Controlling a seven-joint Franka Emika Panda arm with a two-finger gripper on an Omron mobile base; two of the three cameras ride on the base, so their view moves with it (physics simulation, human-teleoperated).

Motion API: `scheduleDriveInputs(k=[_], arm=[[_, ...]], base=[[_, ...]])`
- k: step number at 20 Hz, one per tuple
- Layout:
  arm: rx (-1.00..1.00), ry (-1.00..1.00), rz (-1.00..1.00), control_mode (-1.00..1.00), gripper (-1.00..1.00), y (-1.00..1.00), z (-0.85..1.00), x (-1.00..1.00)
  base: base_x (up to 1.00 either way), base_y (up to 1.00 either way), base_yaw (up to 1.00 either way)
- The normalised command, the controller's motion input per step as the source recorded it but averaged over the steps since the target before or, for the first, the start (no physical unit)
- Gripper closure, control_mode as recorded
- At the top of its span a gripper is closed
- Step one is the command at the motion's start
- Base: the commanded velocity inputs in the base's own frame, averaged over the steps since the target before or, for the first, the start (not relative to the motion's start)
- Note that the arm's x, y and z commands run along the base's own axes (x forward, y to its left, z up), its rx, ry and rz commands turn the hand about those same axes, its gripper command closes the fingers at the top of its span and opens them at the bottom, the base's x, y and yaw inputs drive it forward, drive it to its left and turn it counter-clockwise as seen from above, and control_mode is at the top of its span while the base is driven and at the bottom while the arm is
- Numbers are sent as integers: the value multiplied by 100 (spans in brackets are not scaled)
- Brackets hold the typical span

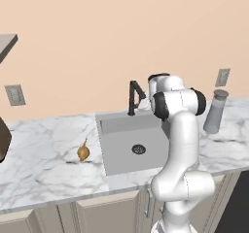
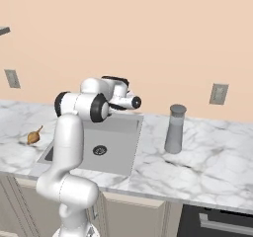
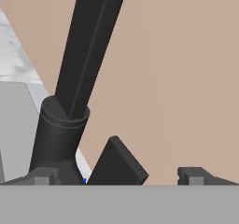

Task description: Turn on the sink faucet. Then move the onion from the counter to the sink. Turn off the sink. Move the vegetable from the sink to the pot next to the stove. Finally move the pot to the front right burner.

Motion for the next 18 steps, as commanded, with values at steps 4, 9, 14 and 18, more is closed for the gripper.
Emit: scheduleDriveInputs(k=[4,9,14,18], arm=[[0,0,-1,-100,-100,43,0,7],[0,0,-7,-100,-100,53,0,12],[0,0,-12,-100,-100,66,-1,14],[0,0,-11,-100,100,62,0,23]], base=[[0,0,0],[0,0,0],[0,0,0],[0,0,0]])
